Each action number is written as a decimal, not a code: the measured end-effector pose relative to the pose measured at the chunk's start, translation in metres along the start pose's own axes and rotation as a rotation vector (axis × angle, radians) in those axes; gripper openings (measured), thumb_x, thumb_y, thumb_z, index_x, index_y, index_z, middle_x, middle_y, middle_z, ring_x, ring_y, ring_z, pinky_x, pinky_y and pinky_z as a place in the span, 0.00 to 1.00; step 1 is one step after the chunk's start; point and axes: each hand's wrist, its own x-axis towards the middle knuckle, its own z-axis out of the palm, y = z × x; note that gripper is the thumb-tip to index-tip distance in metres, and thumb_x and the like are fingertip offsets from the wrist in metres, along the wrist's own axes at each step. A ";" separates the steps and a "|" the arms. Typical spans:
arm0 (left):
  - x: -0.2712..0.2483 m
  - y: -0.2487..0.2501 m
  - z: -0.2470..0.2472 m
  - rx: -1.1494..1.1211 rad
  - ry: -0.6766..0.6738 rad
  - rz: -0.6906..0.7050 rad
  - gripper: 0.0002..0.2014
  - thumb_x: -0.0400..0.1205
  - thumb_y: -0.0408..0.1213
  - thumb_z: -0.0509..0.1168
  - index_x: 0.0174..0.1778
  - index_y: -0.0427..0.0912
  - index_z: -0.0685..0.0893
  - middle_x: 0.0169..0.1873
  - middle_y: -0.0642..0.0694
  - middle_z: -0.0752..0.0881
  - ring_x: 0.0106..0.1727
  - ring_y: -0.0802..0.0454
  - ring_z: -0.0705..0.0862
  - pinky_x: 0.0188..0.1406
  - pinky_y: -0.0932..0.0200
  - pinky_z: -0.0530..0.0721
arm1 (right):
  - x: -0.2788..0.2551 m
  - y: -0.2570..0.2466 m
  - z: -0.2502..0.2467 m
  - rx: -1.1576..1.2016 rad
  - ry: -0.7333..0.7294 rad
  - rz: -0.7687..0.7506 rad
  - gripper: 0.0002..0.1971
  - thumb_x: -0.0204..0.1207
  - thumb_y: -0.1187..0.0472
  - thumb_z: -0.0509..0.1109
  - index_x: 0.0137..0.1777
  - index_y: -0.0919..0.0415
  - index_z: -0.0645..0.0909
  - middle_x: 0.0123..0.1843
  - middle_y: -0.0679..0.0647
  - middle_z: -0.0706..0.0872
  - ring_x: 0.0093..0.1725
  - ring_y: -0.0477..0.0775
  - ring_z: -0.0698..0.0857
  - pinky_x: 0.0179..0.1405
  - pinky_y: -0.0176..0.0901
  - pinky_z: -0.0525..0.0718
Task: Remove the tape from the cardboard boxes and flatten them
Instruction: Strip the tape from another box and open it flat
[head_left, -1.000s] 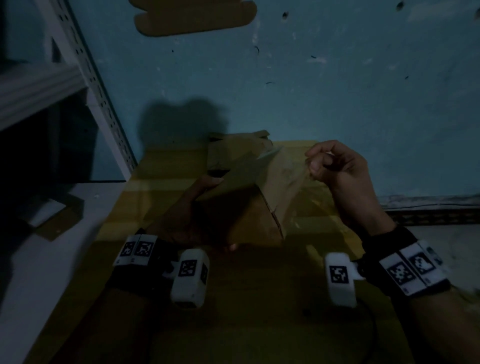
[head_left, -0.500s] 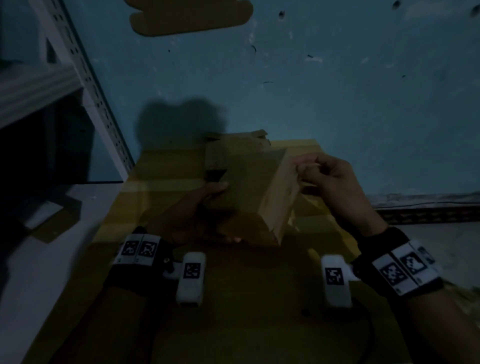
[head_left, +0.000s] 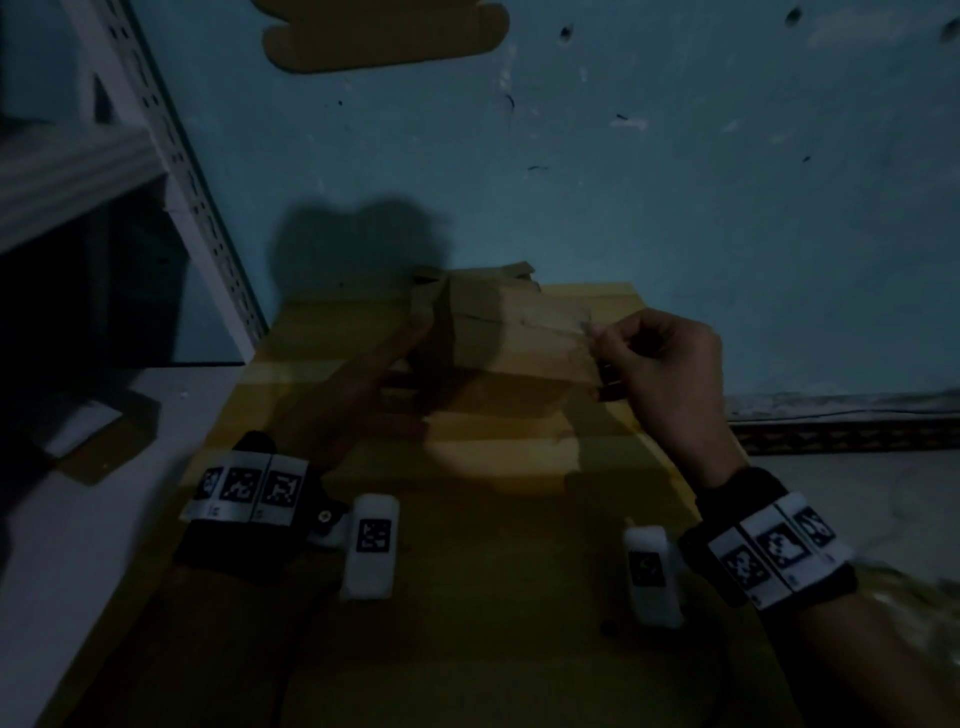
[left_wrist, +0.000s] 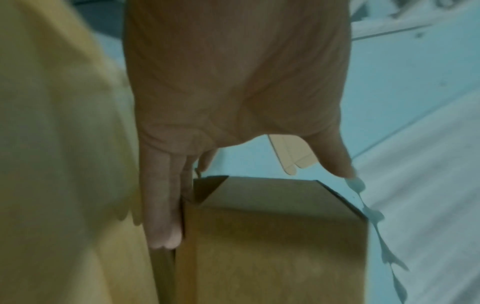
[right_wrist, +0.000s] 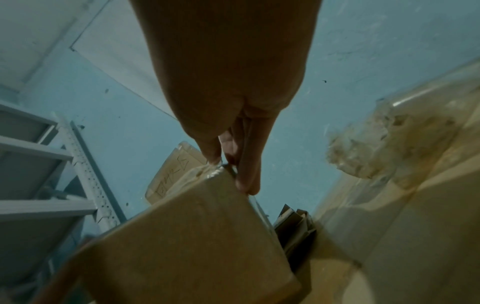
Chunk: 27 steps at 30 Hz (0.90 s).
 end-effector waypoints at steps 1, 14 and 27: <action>0.001 0.000 -0.001 0.027 -0.010 0.008 0.35 0.66 0.70 0.69 0.65 0.55 0.81 0.61 0.42 0.87 0.57 0.41 0.89 0.62 0.33 0.85 | 0.000 0.000 0.000 -0.007 0.000 -0.007 0.14 0.82 0.56 0.76 0.37 0.62 0.85 0.29 0.53 0.87 0.28 0.52 0.89 0.29 0.59 0.92; 0.006 -0.007 0.006 -0.005 0.044 0.069 0.20 0.70 0.56 0.73 0.58 0.60 0.86 0.46 0.53 0.92 0.52 0.43 0.89 0.54 0.33 0.87 | -0.007 -0.006 0.006 0.099 -0.142 -0.039 0.09 0.86 0.60 0.69 0.45 0.63 0.81 0.33 0.50 0.90 0.32 0.48 0.90 0.32 0.42 0.89; 0.005 -0.006 -0.014 -0.071 0.003 0.075 0.35 0.63 0.58 0.81 0.65 0.51 0.85 0.58 0.44 0.90 0.58 0.41 0.89 0.56 0.37 0.89 | 0.000 -0.020 -0.003 0.774 -0.049 0.278 0.14 0.93 0.64 0.52 0.44 0.61 0.72 0.28 0.54 0.87 0.33 0.60 0.93 0.39 0.52 0.93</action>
